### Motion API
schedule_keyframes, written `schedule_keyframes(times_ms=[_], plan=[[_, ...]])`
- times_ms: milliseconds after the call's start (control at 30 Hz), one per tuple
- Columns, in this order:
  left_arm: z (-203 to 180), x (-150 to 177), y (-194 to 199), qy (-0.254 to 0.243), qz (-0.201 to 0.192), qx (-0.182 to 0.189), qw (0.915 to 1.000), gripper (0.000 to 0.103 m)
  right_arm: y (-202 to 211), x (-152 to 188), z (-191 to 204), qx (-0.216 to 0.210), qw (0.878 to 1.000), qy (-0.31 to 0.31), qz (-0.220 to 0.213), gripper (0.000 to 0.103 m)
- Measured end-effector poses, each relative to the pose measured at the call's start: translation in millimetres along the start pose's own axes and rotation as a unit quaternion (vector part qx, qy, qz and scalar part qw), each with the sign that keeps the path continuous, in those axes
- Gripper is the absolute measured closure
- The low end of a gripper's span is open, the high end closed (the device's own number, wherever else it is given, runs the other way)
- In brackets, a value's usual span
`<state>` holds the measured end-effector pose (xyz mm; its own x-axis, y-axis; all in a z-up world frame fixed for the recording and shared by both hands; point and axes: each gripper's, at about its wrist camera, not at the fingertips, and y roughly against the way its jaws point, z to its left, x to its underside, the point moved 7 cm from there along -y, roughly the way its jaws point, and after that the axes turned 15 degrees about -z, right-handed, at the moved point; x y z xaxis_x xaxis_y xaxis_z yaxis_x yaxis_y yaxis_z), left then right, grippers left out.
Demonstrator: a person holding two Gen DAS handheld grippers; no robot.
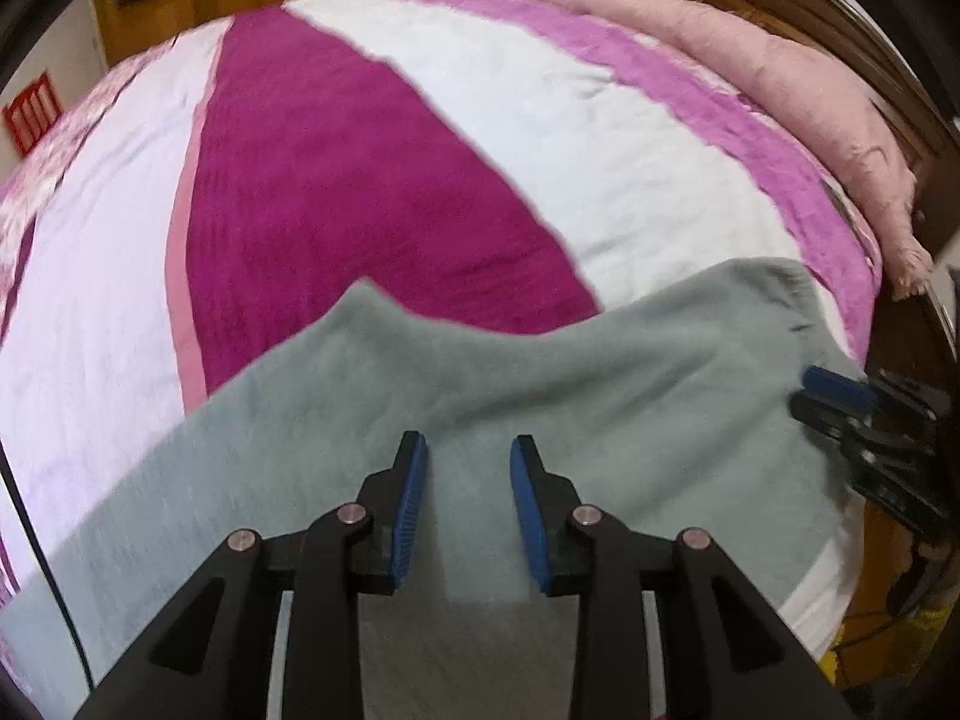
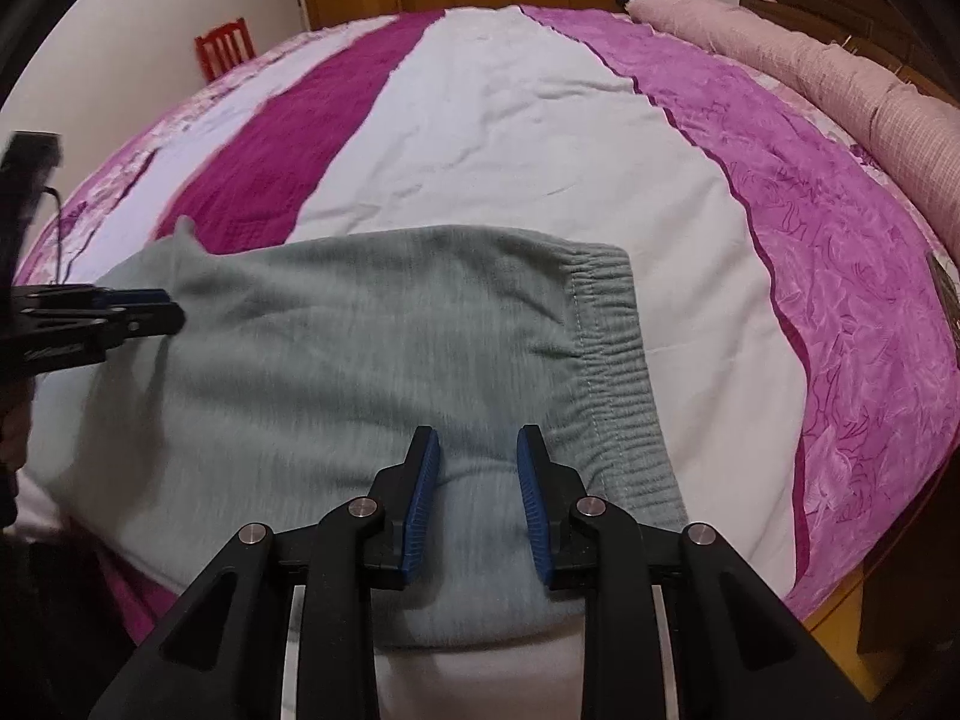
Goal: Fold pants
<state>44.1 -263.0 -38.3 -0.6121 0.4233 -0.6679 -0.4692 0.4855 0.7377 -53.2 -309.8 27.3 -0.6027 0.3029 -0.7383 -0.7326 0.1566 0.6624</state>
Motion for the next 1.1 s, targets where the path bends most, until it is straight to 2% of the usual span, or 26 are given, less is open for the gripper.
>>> schedule_keyframes(times_ms=[233, 300, 367, 567, 700, 833, 1100], plan=[[3.3, -3.9, -4.2, 0.028, 0.016, -0.007, 0.9994, 0.072, 24.9, 0.9, -6.0, -0.004, 0.999, -0.044, -0.021, 0.075], [4.0, -4.8, -3.8, 0.032, 0.018, -0.012, 0.9993, 0.072, 35.9, 0.2, -8.1, -0.004, 0.997, -0.061, -0.035, 0.061], [3.0, -4.9, -2.0, 0.028, 0.019, -0.018, 0.9993, 0.072, 42.8, -0.1, -9.7, -0.011, 0.996, -0.074, -0.046, 0.052], [0.4, -6.2, 5.1, 0.02, 0.014, -0.03, 0.9993, 0.063, 50.9, -0.3, -14.7, -0.02, 0.993, -0.101, -0.055, 0.051], [5.5, -5.2, 13.2, 0.027, 0.009, -0.033, 0.9991, 0.046, 57.9, -1.7, -10.8, -0.021, 0.993, -0.102, -0.052, 0.044], [12.2, 0.1, 20.4, 0.034, 0.009, -0.033, 0.9988, 0.036, 66.0, -3.6, -9.0, -0.019, 0.992, -0.109, -0.057, 0.043], [35.4, 12.0, 37.3, 0.055, 0.004, -0.048, 0.9973, 0.036, 64.5, 4.5, -27.7, 0.037, 0.99, -0.132, -0.026, 0.043]])
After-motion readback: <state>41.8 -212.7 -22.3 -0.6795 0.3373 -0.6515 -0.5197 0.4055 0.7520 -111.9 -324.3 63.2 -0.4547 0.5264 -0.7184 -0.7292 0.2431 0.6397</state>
